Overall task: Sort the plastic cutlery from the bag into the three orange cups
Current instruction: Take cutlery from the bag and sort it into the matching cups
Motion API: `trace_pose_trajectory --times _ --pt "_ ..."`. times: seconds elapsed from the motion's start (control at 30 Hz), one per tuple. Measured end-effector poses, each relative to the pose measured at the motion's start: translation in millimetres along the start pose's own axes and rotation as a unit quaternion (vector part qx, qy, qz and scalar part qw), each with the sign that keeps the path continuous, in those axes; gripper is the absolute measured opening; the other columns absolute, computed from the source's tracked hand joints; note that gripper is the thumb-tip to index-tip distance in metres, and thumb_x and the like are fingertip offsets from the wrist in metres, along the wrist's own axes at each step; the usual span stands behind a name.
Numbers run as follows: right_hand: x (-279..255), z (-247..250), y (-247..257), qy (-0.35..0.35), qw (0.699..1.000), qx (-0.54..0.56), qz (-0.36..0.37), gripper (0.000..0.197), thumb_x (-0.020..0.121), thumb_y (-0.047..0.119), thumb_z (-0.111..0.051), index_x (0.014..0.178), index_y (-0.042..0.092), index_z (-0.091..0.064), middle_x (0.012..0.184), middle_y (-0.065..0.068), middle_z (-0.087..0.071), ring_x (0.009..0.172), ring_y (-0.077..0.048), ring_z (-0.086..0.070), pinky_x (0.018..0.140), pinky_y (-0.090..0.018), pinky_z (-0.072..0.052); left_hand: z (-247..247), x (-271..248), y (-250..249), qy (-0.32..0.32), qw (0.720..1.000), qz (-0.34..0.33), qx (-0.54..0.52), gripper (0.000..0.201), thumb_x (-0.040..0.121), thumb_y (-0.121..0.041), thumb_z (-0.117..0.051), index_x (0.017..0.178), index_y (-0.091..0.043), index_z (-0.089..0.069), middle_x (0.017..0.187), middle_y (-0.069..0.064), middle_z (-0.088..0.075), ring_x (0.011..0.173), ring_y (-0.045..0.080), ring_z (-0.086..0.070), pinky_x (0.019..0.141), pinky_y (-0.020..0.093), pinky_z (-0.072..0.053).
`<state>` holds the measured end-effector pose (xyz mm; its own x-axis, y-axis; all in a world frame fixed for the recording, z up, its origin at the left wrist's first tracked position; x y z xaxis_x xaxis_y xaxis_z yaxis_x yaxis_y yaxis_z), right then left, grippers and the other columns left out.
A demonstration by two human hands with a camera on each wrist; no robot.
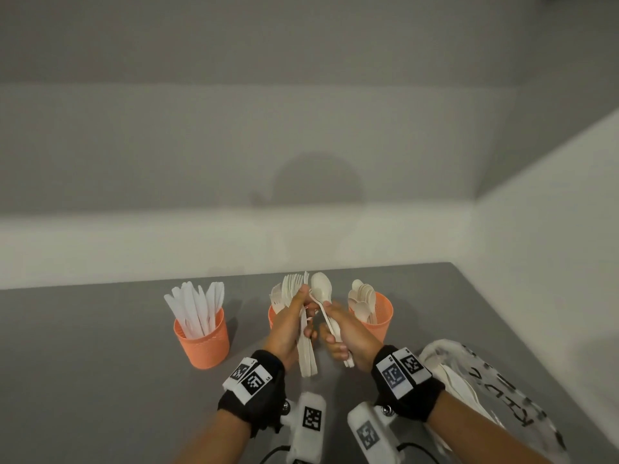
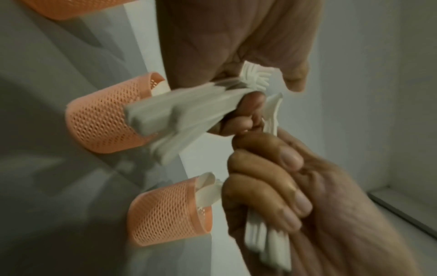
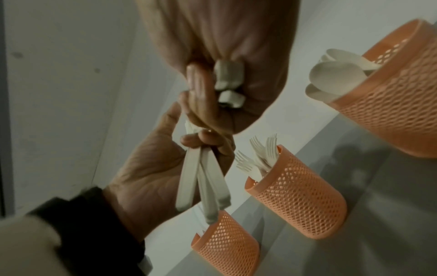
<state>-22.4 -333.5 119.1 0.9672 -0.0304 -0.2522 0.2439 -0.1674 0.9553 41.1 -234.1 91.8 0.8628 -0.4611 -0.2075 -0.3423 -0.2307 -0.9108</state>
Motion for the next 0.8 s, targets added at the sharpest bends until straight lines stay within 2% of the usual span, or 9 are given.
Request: trace_pose_trajectory --times 0.1,0.17,0.23,0.3,0.4,0.5,0.57,0.7,0.8 --pt "1 5 -3 -0.003 1.000 -0.029 0.010 0.035 0.101 0.036 -0.028 0.084 0.010 -0.046 0.042 0.006 -0.045 0.025 -0.003 -0.025 0.031 -0.011 -0.019 -9 -2 7 -0.010 0.998 -0.026 0.049 0.034 0.088 -0.037 -0.059 0.079 -0.004 -0.061 0.047 0.008 -0.047 0.042 0.022 -0.046 0.050 0.028 -0.041" --pt "2 7 -5 -0.002 0.997 -0.072 0.012 0.027 0.100 0.027 -0.029 0.089 0.010 -0.046 0.041 0.006 -0.048 0.026 -0.006 -0.030 0.031 -0.012 -0.023 -12 -2 10 -0.032 0.998 -0.023 0.047 0.027 0.090 -0.023 -0.056 0.070 -0.005 -0.055 0.044 0.008 -0.044 0.043 0.024 -0.044 0.047 0.028 -0.039" --pt "2 11 -8 -0.015 0.992 -0.121 0.015 0.021 0.098 0.018 -0.030 0.090 0.012 -0.048 0.044 0.003 -0.052 0.031 -0.011 -0.042 0.033 -0.017 -0.034 -13 1 9 -0.064 0.997 -0.014 0.037 0.025 0.090 -0.016 -0.052 0.068 -0.005 -0.053 0.045 0.007 -0.044 0.046 0.025 -0.044 0.050 0.031 -0.040" --pt "4 19 -9 -0.043 0.986 -0.158 0.017 0.019 0.097 0.014 -0.032 0.092 0.016 -0.050 0.057 -0.002 -0.058 0.043 -0.014 -0.054 0.040 -0.022 -0.044 -14 6 5 -0.102 0.995 -0.011 0.020 0.019 0.090 -0.013 -0.050 0.073 -0.004 -0.055 0.055 0.009 -0.051 0.052 0.024 -0.049 0.054 0.032 -0.044" --pt "12 41 -9 -0.117 0.981 -0.149 0.045 0.024 0.096 0.006 -0.034 0.085 0.020 -0.051 0.071 -0.002 -0.056 0.053 -0.008 -0.054 0.046 -0.017 -0.042 -10 18 -8 -0.134 0.990 -0.019 -0.040 0.017 0.092 -0.013 -0.046 0.082 -0.003 -0.055 0.064 0.010 -0.059 0.055 0.021 -0.056 0.056 0.030 -0.049" --pt "17 69 6 -0.229 0.961 -0.110 0.106 0.032 0.090 -0.006 -0.036 0.075 0.018 -0.051 0.069 0.000 -0.054 0.045 0.003 -0.050 0.047 -0.008 -0.039 -1 32 -31 -0.149 0.981 -0.092 -0.078 0.018 0.095 -0.013 -0.045 0.077 -0.010 -0.048 0.047 -0.001 -0.057 0.044 0.015 -0.057 0.050 0.027 -0.052" --pt "18 84 21 -0.272 0.946 -0.083 0.154 0.037 0.088 -0.012 -0.033 0.069 0.015 -0.051 0.064 -0.003 -0.051 0.041 0.005 -0.048 0.048 -0.005 -0.038 6 40 -46 -0.164 0.973 -0.156 -0.040 0.020 0.095 -0.016 -0.049 0.075 -0.015 -0.047 0.042 -0.006 -0.051 0.041 0.011 -0.054 0.048 0.024 -0.051" --pt "29 99 29 -0.329 0.922 0.007 0.202 0.037 0.089 -0.015 -0.032 0.070 0.014 -0.046 0.065 -0.005 -0.047 0.051 0.000 -0.051 0.050 -0.005 -0.042 15 49 -59 -0.200 0.950 -0.232 0.060 0.030 0.090 -0.027 -0.058 0.064 -0.015 -0.051 0.043 -0.004 -0.051 0.040 0.008 -0.050 0.052 0.025 -0.049" --pt "37 100 16 -0.348 0.920 0.016 0.181 0.036 0.090 -0.012 -0.032 0.072 0.015 -0.046 0.068 -0.004 -0.049 0.062 -0.012 -0.049 0.055 -0.011 -0.045 17 54 -49 -0.206 0.939 -0.237 0.136 0.042 0.089 -0.031 -0.059 0.057 -0.005 -0.051 0.050 0.009 -0.052 0.039 0.005 -0.051 0.059 0.024 -0.047"
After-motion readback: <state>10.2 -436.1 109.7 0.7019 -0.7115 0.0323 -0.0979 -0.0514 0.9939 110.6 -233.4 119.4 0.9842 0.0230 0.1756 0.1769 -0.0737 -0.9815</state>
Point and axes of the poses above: each hand's wrist, its own x-axis towards the middle knuckle, its own z-axis out of the back of the hand, y = z × x, the point moved 1 cm from there along x, towards the middle knuckle
